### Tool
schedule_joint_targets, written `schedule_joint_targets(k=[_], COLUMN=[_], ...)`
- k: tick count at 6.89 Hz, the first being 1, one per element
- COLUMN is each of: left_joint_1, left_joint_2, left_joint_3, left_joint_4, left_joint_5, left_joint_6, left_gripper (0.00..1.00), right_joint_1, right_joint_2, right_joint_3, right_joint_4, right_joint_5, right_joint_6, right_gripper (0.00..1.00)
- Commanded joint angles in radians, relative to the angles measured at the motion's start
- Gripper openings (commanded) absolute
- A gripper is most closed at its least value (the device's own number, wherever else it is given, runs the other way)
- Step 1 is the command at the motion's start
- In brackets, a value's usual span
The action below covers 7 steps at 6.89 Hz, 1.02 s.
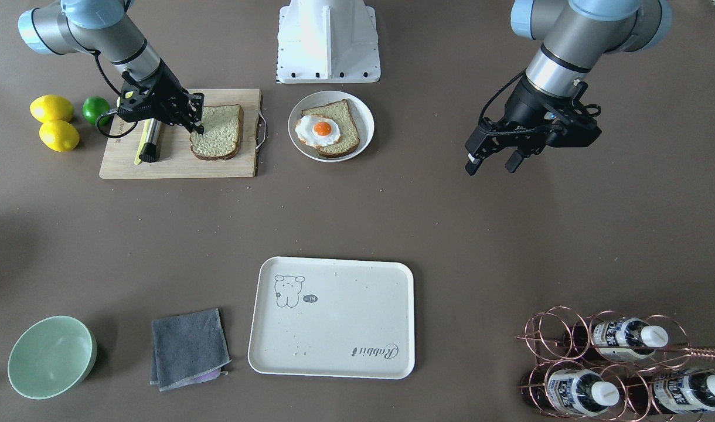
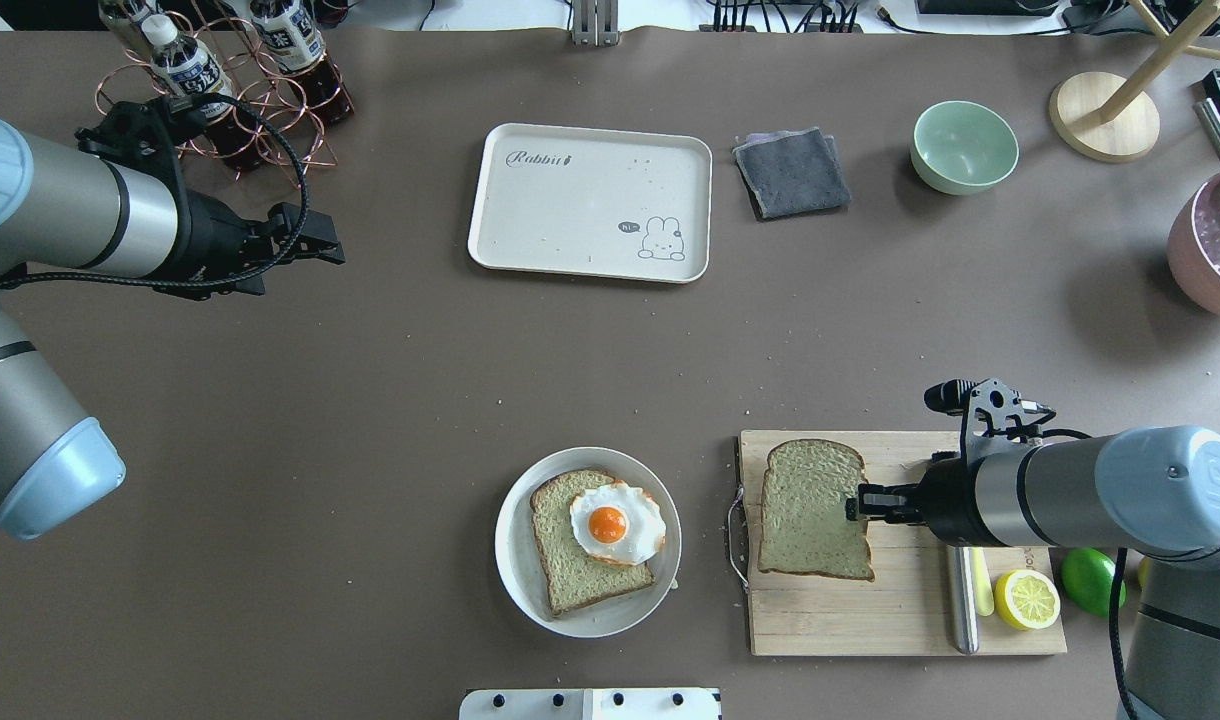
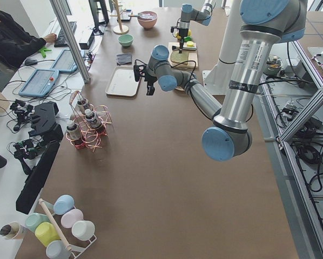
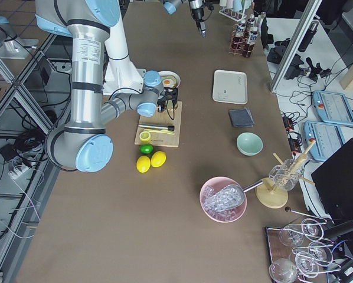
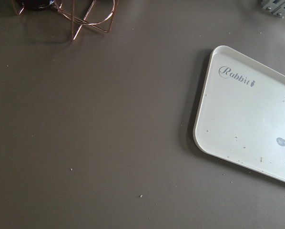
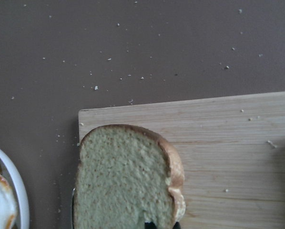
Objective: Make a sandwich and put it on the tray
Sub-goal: 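Carry the bread slice with the right gripper onto the egg toast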
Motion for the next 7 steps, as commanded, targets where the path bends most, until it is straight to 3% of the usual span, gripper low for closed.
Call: schedule_joint_targets(k=[1,3,5,7], left_joint_1=[0.000,0.000,0.006,0.021], left_joint_2=[-0.001,-0.001,0.001,0.001], left_joint_3=[0.003,0.003,0.003,0.006], left_joint_4=[0.000,0.000,-0.001,-0.001], left_joint_5=[0.000,0.000,0.021,0.035], left_joint_6=[0.000,-0.002,-0.009,-0.021], left_gripper=[0.97,0.97,0.97,0.97], right_joint_1=[0.019,-0.011,-0.125,-0.154], right_joint_2=[0.077,0.211,0.329,0.374], right_joint_3=[0.037,-0.008,-0.076,-0.134], right_joint_4=[0.002,0.002,0.000,-0.001], right_joint_5=[0.052,0.040,-0.099,-0.127], right_joint_6=[0.008,0.008,0.006,-0.003], right_gripper=[0.00,0.00,0.00,0.00])
